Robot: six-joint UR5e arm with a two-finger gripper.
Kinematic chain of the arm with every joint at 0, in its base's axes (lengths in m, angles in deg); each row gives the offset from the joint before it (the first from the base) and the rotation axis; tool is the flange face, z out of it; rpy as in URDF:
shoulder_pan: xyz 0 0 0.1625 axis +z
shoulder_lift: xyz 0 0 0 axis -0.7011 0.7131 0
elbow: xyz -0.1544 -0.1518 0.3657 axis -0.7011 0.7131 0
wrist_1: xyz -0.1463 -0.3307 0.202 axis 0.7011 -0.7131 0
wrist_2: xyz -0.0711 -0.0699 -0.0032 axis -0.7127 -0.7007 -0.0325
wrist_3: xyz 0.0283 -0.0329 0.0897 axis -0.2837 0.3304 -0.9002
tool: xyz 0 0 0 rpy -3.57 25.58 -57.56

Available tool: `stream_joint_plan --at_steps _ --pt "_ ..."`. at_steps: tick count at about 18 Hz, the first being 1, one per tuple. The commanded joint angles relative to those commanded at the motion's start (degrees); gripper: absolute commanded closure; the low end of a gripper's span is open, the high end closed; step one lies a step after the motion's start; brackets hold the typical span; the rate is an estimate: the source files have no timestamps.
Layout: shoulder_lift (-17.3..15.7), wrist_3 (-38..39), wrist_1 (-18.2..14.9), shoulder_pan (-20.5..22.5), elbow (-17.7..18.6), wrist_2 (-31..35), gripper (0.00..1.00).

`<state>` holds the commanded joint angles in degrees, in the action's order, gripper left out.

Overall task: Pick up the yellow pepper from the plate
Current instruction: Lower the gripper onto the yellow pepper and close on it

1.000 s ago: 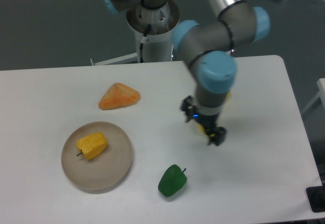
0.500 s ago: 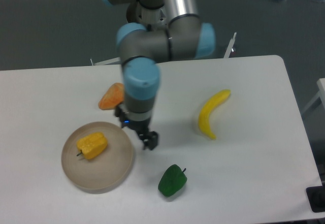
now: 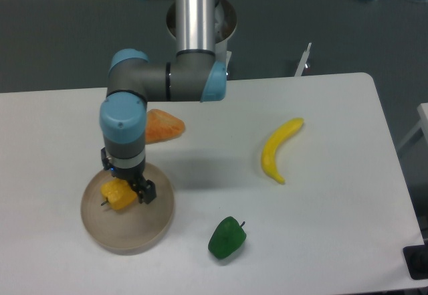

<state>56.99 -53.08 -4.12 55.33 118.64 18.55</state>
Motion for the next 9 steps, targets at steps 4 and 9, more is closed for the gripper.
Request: stream_joint_plan --at_steps 4,9 --pt "1.32 -0.26 0.35 -0.62 0.00 0.09 0.00" --pt "2.29 -0.61 3.34 -0.70 -0.09 1.57 0.43"
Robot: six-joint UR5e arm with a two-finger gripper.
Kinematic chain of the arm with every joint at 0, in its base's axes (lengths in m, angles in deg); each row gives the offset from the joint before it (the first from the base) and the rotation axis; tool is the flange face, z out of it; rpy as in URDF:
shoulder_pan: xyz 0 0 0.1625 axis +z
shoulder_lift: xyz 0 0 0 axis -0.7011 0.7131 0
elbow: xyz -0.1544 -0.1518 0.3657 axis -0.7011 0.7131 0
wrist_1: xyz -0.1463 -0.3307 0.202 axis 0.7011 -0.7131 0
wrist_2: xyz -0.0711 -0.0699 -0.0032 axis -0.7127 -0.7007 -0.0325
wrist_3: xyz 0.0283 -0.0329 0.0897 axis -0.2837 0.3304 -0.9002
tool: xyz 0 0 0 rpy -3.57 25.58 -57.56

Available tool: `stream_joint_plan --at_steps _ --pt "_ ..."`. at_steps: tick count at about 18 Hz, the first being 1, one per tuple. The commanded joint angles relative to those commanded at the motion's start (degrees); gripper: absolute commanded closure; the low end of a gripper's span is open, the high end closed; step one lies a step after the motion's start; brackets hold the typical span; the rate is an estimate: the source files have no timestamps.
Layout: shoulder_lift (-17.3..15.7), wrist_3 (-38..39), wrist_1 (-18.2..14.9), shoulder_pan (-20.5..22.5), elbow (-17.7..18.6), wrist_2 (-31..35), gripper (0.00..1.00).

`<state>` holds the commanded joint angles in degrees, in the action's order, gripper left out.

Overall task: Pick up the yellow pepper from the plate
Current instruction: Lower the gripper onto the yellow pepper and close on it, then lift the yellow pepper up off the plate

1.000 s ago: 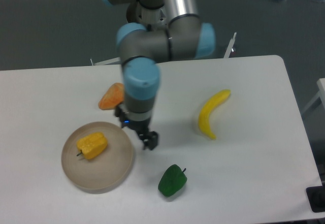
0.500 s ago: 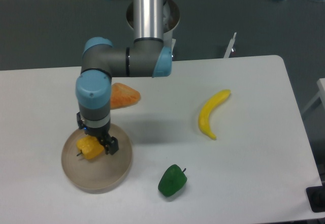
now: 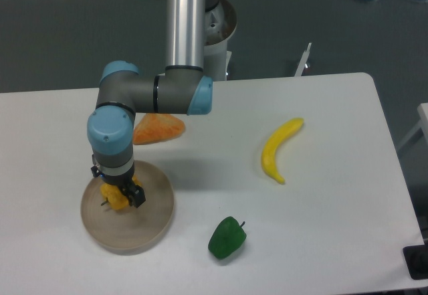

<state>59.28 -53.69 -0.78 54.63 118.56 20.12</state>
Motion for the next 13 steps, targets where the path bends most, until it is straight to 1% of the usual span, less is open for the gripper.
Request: stream_joint_plan --at_steps 1,2,3,5,8,11,12,13 --pt "-0.09 -0.09 -0.09 0.00 -0.09 0.27 0.61" --pt "-0.26 -0.09 -0.09 0.09 -0.26 0.44 0.73" --pt "-0.70 -0.26 -0.17 0.09 -0.35 2.01 0.89" --pt "-1.58 -0.88 -0.61 0.09 -1.14 7.10 0.91" --pt "-4.65 -2.46 -1.05 1.14 -2.02 7.83 0.91" --pt "-8.16 -2.73 -1.58 5.79 -1.94 7.65 0.91" --pt "-9.13 -3.60 -1.67 8.15 -1.67 7.39 0.91" --pt "-9.23 -4.56 -2.28 9.83 -1.76 7.39 0.91"
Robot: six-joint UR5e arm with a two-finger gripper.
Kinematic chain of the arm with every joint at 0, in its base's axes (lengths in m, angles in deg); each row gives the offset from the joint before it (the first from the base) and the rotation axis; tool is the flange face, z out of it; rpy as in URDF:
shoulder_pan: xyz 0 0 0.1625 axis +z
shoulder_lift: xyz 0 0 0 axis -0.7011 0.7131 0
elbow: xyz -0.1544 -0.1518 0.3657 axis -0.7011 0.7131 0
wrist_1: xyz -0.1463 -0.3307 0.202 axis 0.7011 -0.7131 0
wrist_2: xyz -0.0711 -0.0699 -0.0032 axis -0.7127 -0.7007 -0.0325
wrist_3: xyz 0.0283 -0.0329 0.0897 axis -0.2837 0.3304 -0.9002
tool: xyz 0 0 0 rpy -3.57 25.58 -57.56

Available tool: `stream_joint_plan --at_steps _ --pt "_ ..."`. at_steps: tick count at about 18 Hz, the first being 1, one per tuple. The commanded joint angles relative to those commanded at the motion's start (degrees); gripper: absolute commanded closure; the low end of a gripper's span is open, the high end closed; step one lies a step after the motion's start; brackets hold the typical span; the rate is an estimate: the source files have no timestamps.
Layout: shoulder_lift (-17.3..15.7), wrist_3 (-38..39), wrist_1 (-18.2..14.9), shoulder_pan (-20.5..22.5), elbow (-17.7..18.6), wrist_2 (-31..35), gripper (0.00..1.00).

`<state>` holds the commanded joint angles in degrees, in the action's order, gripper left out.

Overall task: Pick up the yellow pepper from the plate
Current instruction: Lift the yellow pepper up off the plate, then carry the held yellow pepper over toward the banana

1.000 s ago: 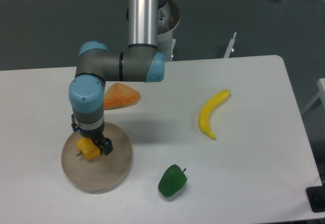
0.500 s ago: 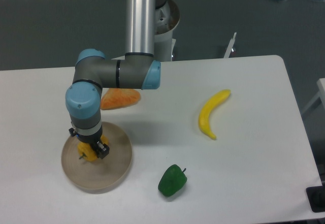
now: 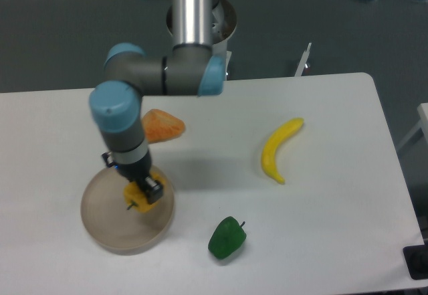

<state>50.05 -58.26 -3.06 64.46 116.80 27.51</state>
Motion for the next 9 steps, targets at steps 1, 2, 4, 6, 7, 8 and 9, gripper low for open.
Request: stream_joint_plan --at_steps 1,2,4,6,7,8,9 --pt "-0.17 -1.40 -1.14 1.76 -0.26 -0.09 0.91" --pt "-0.79 -3.59 -2.37 3.34 -0.35 0.00 0.91" --pt "-1.40 -9.82 -4.91 6.94 -0.61 0.09 0.91" --pt "-1.76 -15.71 -9.65 10.81 -2.45 0.00 0.91" --pt "-1.76 -18.09 -11.94 12.22 -3.68 0.00 0.91" --pt "-1.67 -20.20 -13.70 13.89 -4.74 0.00 0.91" --pt "-1.58 -22.14 -14.67 15.56 -5.27 -0.09 0.91"
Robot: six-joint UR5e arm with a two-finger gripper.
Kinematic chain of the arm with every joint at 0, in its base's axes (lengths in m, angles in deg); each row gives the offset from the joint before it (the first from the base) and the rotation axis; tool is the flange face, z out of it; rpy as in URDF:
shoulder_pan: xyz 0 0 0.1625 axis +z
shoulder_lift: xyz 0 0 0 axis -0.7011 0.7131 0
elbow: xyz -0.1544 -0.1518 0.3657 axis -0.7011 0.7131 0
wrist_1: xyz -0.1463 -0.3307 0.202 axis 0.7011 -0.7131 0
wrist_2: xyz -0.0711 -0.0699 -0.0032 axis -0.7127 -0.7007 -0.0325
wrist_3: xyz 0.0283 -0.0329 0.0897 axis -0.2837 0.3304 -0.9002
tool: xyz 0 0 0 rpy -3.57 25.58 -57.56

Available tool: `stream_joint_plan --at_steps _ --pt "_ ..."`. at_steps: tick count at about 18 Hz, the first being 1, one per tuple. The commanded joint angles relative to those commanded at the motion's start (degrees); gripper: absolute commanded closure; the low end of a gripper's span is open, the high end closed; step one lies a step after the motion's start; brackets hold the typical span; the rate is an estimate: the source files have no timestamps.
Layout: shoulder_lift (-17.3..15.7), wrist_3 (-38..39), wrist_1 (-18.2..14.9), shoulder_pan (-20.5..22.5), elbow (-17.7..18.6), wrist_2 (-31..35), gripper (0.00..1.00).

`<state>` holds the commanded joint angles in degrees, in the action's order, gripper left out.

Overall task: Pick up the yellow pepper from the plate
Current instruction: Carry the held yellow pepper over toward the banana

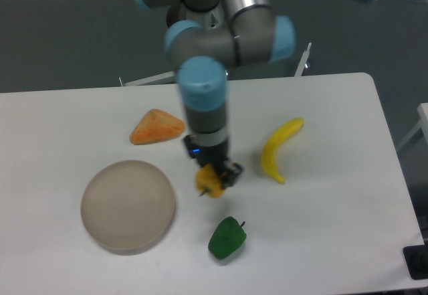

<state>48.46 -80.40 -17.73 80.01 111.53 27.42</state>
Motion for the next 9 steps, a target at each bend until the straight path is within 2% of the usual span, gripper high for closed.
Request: stream_joint_plan --at_steps 3,5,9 --pt "1.57 -7.47 0.25 6.76 -0.62 -1.22 0.94" --pt "3.42 -12.03 -0.01 8.79 -1.93 -1.41 0.93" --pt "5.01 -20.22 -0.19 10.83 -2.20 -1.58 0.94"
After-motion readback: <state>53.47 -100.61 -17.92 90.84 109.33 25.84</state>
